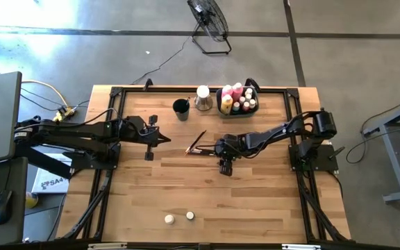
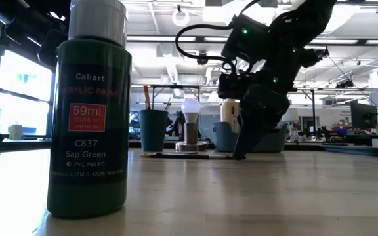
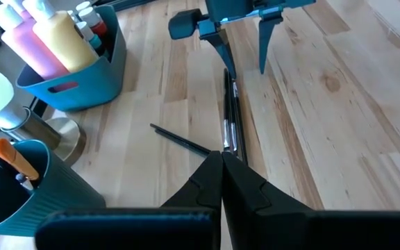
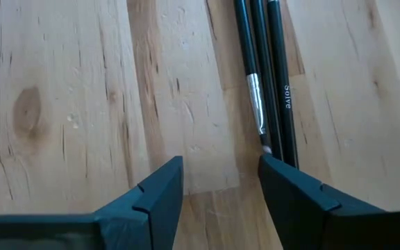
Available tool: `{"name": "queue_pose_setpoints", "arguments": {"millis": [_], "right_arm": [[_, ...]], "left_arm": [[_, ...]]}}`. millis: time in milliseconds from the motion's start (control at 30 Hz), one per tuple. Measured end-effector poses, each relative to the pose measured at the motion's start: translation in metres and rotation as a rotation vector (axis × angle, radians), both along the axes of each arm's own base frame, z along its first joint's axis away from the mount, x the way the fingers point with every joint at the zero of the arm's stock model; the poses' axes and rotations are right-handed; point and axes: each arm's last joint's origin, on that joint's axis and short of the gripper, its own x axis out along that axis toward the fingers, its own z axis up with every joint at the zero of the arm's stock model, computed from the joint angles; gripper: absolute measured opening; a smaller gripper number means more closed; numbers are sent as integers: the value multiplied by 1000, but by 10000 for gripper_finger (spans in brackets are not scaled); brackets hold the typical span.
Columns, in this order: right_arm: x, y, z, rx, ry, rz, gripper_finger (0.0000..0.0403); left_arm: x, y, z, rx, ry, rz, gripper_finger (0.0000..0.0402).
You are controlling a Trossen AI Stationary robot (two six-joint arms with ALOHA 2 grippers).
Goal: Pick & Place Paint Supplies
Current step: Put the silver paintbrush into the blue cup
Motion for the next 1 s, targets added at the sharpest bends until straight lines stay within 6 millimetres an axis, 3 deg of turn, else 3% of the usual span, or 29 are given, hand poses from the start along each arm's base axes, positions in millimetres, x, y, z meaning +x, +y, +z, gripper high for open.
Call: {"name": "queue_pose_setpoints", "arguments": {"millis": [1000], "right_arm": [[-2,-2,-1,-34,25,-25,184]], "left_arm": [[0,0,0,3,0,6,0]]}}
